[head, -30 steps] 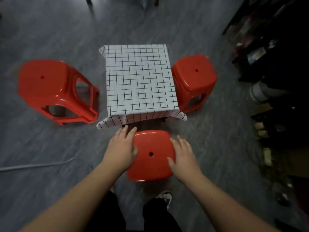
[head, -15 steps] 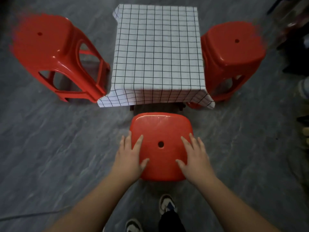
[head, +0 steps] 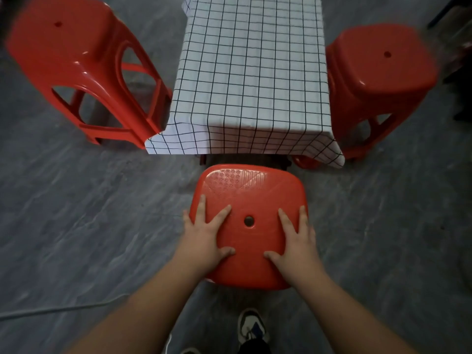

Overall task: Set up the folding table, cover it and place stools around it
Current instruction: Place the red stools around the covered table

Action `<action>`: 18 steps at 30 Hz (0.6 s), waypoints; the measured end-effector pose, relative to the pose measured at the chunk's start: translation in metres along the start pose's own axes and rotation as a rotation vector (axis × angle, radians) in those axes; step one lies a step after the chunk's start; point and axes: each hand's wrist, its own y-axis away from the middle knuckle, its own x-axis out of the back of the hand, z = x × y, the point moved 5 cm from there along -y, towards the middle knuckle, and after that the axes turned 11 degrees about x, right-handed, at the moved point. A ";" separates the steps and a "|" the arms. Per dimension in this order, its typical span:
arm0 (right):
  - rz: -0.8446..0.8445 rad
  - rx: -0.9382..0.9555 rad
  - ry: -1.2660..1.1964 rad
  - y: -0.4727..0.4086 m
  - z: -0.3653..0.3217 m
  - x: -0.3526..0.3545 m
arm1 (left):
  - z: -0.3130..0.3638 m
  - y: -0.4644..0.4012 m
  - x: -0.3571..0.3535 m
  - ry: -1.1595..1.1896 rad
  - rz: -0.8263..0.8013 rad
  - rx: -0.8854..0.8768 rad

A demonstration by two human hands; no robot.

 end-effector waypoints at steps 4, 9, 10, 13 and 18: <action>0.026 0.022 -0.010 0.002 0.000 -0.001 | -0.003 0.004 0.001 0.018 0.019 -0.017; 0.011 0.022 -0.021 0.006 -0.001 -0.001 | -0.002 0.008 -0.002 0.026 0.025 0.008; 0.007 0.026 -0.014 0.008 -0.001 -0.003 | -0.003 0.011 -0.005 0.027 0.023 0.011; -0.007 0.045 -0.003 0.022 0.000 -0.008 | -0.011 0.028 -0.015 0.043 0.011 0.024; -0.016 0.036 -0.014 0.059 -0.005 -0.022 | -0.029 0.060 -0.025 0.036 0.023 0.010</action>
